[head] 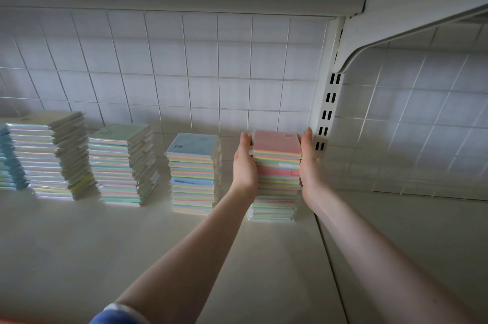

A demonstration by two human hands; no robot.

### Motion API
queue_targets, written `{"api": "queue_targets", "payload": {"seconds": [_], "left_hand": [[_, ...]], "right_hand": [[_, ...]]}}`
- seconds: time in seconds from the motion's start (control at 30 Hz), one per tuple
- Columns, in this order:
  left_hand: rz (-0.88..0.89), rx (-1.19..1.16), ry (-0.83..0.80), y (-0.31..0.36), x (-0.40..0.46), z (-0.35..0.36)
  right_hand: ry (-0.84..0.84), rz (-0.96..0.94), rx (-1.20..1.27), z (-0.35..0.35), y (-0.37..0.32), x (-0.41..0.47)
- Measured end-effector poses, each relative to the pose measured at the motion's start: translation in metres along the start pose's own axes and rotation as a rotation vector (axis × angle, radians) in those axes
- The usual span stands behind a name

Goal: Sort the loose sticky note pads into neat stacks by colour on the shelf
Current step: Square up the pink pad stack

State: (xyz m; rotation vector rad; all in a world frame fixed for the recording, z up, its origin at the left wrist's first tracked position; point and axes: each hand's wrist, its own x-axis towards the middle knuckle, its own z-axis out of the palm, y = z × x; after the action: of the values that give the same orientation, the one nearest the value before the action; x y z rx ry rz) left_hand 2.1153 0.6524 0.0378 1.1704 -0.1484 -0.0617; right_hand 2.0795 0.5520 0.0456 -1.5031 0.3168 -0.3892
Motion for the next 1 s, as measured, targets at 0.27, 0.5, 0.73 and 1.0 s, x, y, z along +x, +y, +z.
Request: {"api": "queue_targets", "payload": {"seconds": [0.27, 0.5, 0.73, 1.0], "left_hand": [[0.066, 0.094, 0.008, 0.001, -0.003, -0.001], [-0.071, 0.032, 0.015, -0.014, 0.009, -0.017], [-0.228, 0.096, 0.013, -0.027, -0.007, -0.018], [-0.257, 0.109, 0.014, -0.026, -0.006, -0.019]], "right_hand": [[0.001, -0.030, 0.000, 0.001, 0.005, 0.006], [0.126, 0.009, 0.202, -0.012, 0.020, 0.011], [0.041, 0.117, 0.215, -0.006, 0.042, 0.007], [-0.060, 0.153, 0.199, -0.006, 0.032, -0.001]]}}
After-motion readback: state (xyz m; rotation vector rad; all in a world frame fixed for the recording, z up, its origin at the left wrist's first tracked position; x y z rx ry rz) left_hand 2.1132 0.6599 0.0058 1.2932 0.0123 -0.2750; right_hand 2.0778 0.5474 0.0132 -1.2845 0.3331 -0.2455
